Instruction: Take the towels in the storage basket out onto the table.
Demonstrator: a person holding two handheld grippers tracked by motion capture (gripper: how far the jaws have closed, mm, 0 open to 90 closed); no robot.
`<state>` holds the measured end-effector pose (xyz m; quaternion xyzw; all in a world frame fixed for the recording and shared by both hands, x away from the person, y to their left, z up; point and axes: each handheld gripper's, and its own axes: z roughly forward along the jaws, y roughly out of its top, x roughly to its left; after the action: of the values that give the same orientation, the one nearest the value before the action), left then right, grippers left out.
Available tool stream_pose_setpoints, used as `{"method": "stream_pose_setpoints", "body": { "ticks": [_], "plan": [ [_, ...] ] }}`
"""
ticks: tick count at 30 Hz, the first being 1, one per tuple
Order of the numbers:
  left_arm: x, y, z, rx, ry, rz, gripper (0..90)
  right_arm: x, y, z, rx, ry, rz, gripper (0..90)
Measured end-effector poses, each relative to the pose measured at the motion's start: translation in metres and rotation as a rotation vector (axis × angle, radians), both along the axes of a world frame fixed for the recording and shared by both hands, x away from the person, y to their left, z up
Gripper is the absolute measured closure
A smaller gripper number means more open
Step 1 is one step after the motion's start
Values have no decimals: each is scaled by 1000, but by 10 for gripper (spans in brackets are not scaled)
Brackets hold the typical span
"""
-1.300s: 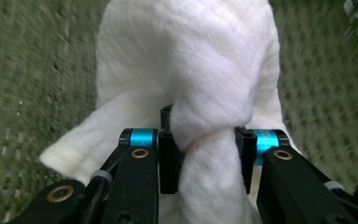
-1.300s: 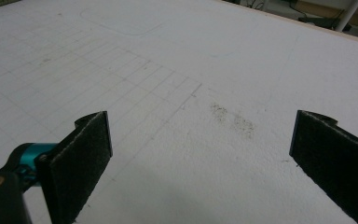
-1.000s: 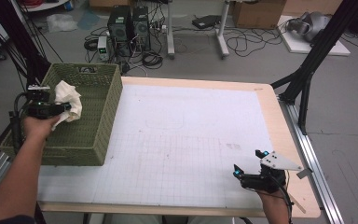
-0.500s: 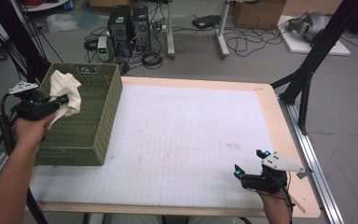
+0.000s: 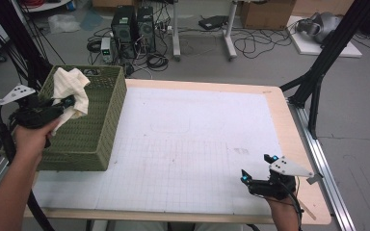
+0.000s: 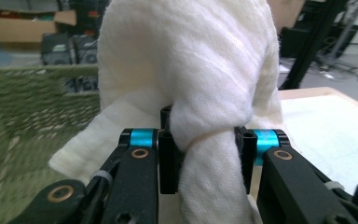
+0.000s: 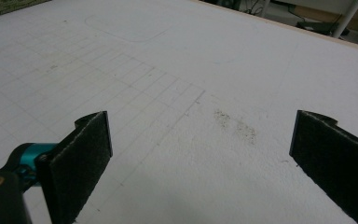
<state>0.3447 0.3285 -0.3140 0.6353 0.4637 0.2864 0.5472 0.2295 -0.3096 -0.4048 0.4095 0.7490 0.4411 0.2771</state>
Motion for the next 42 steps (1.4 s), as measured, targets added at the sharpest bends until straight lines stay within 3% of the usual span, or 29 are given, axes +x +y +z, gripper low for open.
{"method": "stream_pose_setpoints", "body": {
  "ticks": [26, 33, 42],
  "plan": [
    [-15, -86, 14, -41, -131, -238, 704, 0, 1, 0, 1, 6, 3, 48],
    [-17, -116, 11, -54, -140, -322, 704, 0, 0, 0, -1, 5, 4, 48],
    [-20, -162, -6, -55, -124, -443, 702, 0, 1, 0, -2, 3, 7, 48]
  ]
}}
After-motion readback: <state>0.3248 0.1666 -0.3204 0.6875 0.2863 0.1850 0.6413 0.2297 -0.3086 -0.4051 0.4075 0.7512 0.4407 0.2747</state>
